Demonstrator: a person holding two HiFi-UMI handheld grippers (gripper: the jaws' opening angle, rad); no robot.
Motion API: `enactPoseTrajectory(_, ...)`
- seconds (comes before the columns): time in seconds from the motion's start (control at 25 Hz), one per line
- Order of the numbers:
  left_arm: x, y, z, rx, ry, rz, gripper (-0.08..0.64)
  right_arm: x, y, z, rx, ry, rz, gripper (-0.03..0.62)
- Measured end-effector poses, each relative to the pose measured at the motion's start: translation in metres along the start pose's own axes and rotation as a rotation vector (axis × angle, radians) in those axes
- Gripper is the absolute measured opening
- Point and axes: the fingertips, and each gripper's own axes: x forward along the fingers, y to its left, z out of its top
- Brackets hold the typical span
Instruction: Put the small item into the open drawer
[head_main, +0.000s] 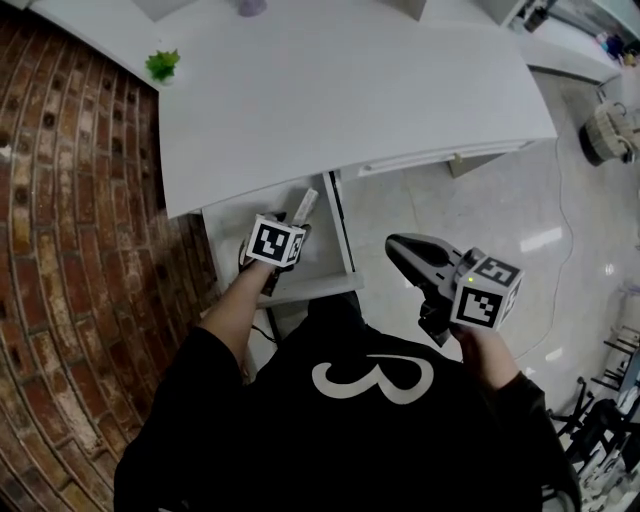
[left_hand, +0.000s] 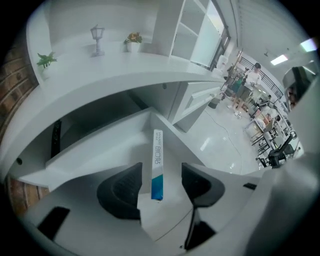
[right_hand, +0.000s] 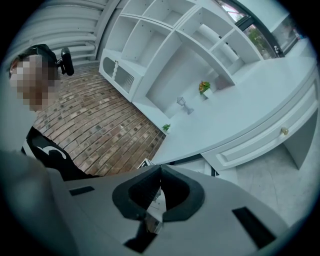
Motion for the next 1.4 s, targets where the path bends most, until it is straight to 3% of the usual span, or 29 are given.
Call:
enactPoseTrajectory(0.24, -0.050, -0.010, 0.014, -0.005, -0.095, 0.012, 0.244, -0.013, 0.029, 0.010, -0.061, -0.030, 0.037, 0.011)
enactPoseTrajectory(0.44, -0.116, -0.041, 0.030, 0.002, -0.220, -0.026, 0.199, -0.028, 0.060, 0.014, -0.160, -0.056, 0.067, 0.011)
enactPoseTrajectory(0.64, -0.185, -0.092, 0.042, 0.008, -0.383, -0.125, 0.128, -0.046, 0.088, 0.013, -0.200, -0.095, 0.106, 0.011)
enactPoseTrajectory(0.92, -0.278, -0.167, 0.058, -0.054, -0.667, -0.323, 0.026, -0.070, 0.121, 0.006, -0.245, -0.110, 0.166, 0.009)
enactPoseTrajectory(1.08, -0.322, -0.201, 0.057, -0.040, -0.793, -0.400, 0.005, -0.079, 0.140, 0.002, -0.287, -0.125, 0.192, 0.009)
enactPoseTrajectory(1.28, -0.361, -0.235, 0.050, -0.041, -0.898, -0.465, 0.003, -0.093, 0.164, 0.000, -0.337, -0.155, 0.219, 0.009)
enactPoseTrajectory(1.4, -0.377, -0.249, 0.048, -0.015, -0.927, -0.464, 0.003, -0.102, 0.178, 0.001, -0.356, -0.177, 0.245, 0.009)
